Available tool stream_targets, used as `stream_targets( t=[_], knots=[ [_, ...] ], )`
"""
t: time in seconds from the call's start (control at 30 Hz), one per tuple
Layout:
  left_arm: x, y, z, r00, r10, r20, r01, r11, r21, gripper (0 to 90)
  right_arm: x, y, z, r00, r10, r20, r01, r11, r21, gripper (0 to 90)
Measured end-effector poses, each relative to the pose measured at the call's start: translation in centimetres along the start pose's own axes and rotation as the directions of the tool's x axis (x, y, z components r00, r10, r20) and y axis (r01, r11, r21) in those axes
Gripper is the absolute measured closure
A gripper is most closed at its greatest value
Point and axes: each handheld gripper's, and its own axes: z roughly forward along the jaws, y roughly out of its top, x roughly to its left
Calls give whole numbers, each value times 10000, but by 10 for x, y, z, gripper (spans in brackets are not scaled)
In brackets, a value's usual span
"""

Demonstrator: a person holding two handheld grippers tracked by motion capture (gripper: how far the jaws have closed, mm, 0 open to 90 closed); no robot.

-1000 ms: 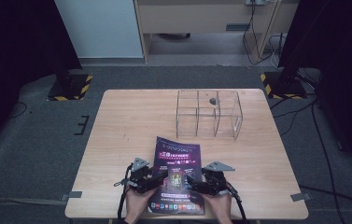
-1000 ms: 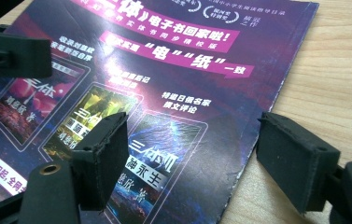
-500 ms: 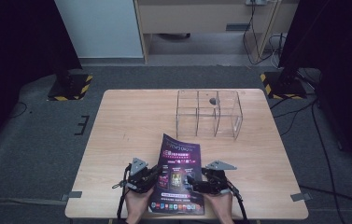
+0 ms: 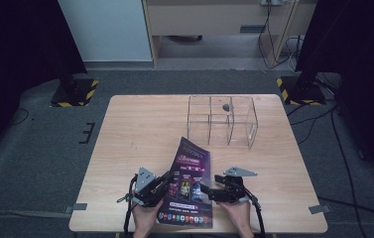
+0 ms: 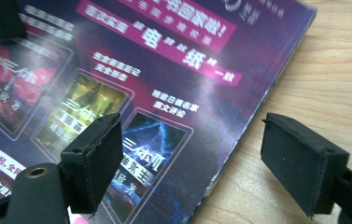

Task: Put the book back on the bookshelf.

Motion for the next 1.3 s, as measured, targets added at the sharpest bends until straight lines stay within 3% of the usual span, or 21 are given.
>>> stream_targets(
  t=[0.37, 0.67, 0.87, 0.97, 1.13, 1.23, 1.3],
  knots=[
    [-10, 8, -13, 9989, 424, 198, -407, 9960, -801, 846, -1, 3, 1, 9994, -8, -357, 4, 10000, -94, 194],
    [-12, 10, -17, 9985, 522, 154, -504, 9938, -996, 846, 1, 6, 10, 9972, -99, -741, 114, 9997, 207, 190],
    [-13, 10, -18, 9986, 510, 131, -494, 9934, -1033, 846, 1, 5, 17, 9896, 306, -1404, -255, 9990, 374, 189],
    [-14, 10, -18, 9985, 523, 142, -505, 9931, -1054, 846, -1, 4, 22, 9803, 567, -1893, -476, 9975, 522, 191],
    [-12, 9, -17, 9988, 467, 131, -450, 9934, -1058, 845, -1, 3, 24, 9714, 1067, -2121, -903, 9922, 855, 271],
    [-10, 8, -17, 9991, 411, 128, -396, 9940, -1023, 845, -5, 3, 22, 9670, 1465, -2082, -1267, 9863, 1058, 410],
    [-8, 8, -17, 9991, 422, 83, -412, 9944, -970, 845, -7, 2, 19, 9597, 1781, -2172, -1559, 9810, 1157, 511]
  ],
)
